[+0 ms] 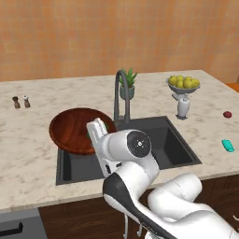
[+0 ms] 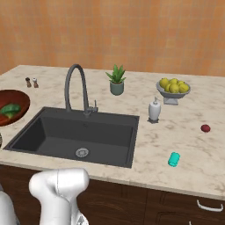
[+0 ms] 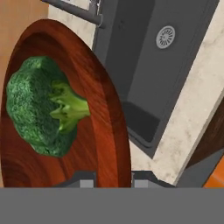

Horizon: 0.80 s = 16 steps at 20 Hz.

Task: Pick the broccoli from the sink and place it in the bowl. Then pick the bowl and place it in the microwave. Then close the microwave door and press the start button.

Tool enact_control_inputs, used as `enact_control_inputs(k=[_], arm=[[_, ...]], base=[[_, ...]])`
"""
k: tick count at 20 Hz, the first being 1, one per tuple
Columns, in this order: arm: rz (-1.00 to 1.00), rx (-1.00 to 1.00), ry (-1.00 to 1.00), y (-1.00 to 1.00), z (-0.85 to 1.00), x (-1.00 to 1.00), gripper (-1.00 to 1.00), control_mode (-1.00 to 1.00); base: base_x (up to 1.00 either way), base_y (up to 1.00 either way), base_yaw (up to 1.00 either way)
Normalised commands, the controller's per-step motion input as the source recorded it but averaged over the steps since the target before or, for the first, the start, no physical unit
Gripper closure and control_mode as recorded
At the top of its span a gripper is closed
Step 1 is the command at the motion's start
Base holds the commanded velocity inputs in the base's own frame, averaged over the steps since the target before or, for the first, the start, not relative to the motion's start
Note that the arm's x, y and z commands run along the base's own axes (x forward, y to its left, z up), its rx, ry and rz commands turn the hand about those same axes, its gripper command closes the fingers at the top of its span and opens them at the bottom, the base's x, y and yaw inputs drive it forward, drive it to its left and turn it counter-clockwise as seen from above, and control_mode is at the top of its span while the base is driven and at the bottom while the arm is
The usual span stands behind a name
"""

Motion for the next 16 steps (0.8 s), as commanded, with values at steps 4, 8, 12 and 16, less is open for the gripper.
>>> enact_control_inputs(k=[4, 8, 12, 16], arm=[[-0.20, 0.04, -0.03, -0.61, 0.45, -0.13, 1.00, -1.00], [-0.19, 0.05, 0.01, -0.77, 0.43, -0.14, 1.00, -1.00], [-0.19, 0.00, 0.06, -0.87, 0.35, -0.19, 1.00, -1.00], [-0.17, 0.00, 0.09, -0.74, 0.28, -0.07, 1.00, -1.00]], base=[[0.00, 0.00, 0.00], [0.00, 0.00, 0.00], [0.00, 0.00, 0.00], [0.00, 0.00, 0.00]])
